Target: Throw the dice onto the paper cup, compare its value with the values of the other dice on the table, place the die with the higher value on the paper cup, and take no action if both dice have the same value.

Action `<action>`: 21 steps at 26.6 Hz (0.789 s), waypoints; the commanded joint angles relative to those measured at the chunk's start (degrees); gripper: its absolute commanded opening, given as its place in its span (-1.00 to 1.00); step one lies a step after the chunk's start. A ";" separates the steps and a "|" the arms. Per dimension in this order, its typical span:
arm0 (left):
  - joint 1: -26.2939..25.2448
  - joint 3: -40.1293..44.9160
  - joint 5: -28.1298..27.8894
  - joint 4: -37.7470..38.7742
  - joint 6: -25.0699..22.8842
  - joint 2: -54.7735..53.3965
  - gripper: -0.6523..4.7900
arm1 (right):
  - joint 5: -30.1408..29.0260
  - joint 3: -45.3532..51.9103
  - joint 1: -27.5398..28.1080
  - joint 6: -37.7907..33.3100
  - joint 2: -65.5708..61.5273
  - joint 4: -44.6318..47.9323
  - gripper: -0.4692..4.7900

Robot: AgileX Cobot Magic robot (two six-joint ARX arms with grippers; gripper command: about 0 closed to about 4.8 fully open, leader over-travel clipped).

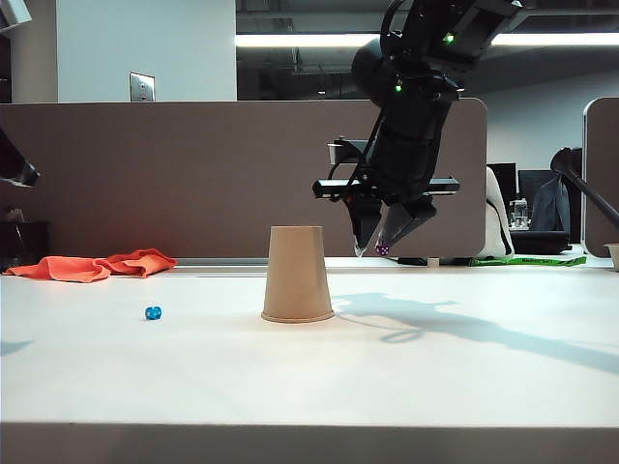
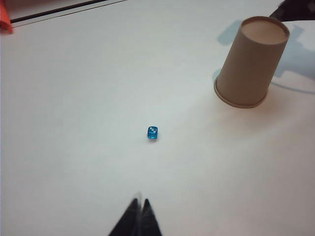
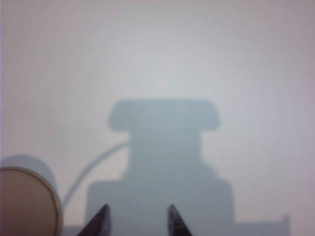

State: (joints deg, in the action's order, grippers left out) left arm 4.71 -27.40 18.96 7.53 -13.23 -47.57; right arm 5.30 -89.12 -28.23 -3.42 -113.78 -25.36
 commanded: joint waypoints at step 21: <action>-0.04 -0.20 0.35 -0.35 0.17 0.07 -0.78 | 1.66 -0.20 0.00 -0.07 0.35 1.20 0.63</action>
State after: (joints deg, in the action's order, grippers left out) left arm 4.71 -27.40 18.96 7.53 -13.23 -47.57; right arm 6.52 -89.12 -28.23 -3.42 -113.78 -24.77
